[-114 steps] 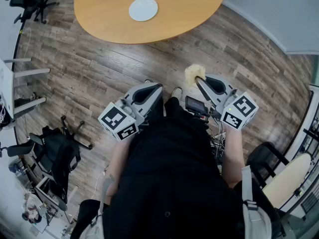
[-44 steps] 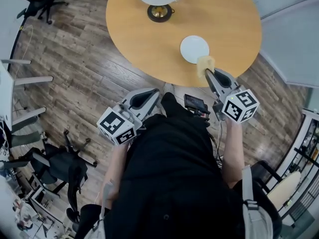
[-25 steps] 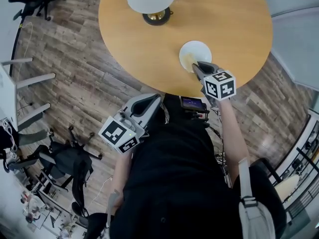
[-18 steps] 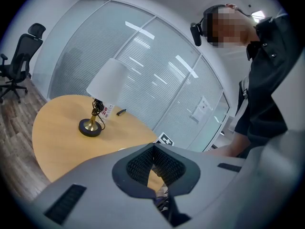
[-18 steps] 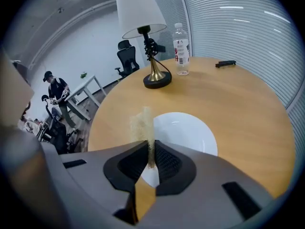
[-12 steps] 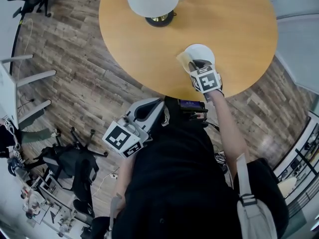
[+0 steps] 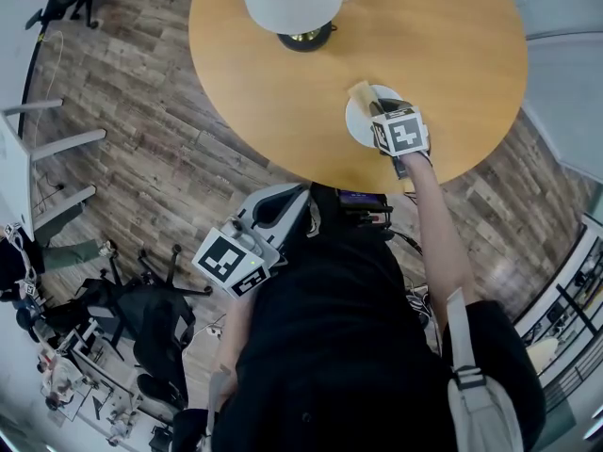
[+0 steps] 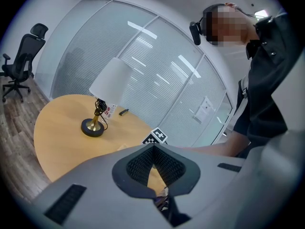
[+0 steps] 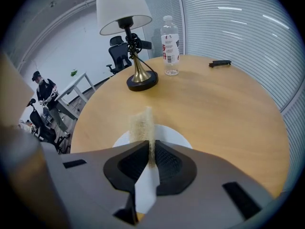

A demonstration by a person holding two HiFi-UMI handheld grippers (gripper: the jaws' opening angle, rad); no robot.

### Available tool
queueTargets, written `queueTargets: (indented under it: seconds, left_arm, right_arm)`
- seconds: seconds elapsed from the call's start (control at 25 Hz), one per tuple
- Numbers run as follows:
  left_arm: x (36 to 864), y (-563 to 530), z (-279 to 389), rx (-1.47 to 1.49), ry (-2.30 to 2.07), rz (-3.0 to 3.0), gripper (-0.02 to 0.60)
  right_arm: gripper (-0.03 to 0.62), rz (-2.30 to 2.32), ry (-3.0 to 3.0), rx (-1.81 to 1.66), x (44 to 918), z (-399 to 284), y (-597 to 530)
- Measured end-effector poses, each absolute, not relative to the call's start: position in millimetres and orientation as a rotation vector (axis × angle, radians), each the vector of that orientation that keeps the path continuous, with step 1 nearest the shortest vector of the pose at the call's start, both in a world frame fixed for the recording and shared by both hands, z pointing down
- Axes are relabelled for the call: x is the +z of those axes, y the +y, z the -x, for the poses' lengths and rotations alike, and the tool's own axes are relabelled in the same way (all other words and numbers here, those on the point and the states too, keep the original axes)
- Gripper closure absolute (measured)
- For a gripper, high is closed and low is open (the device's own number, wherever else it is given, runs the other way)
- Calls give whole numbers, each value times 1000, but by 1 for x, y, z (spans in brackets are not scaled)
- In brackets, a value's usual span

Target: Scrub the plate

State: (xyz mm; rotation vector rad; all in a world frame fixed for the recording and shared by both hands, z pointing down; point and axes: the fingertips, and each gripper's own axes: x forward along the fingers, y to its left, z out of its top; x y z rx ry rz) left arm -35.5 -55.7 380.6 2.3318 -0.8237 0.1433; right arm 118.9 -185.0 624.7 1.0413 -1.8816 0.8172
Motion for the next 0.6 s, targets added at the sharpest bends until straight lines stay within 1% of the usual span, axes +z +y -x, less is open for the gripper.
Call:
queueTargets:
  seconds: [0.36,0.6]
  left_arm:
    - [376,-56,34,135,-819,-2338,569]
    - [375,-52,34,139,-826,-2337,569]
  right_arm:
    - [565,-1185,-1784,859,615,-172,-194]
    - [565,-1170,-1789,842,613,-164,-194]
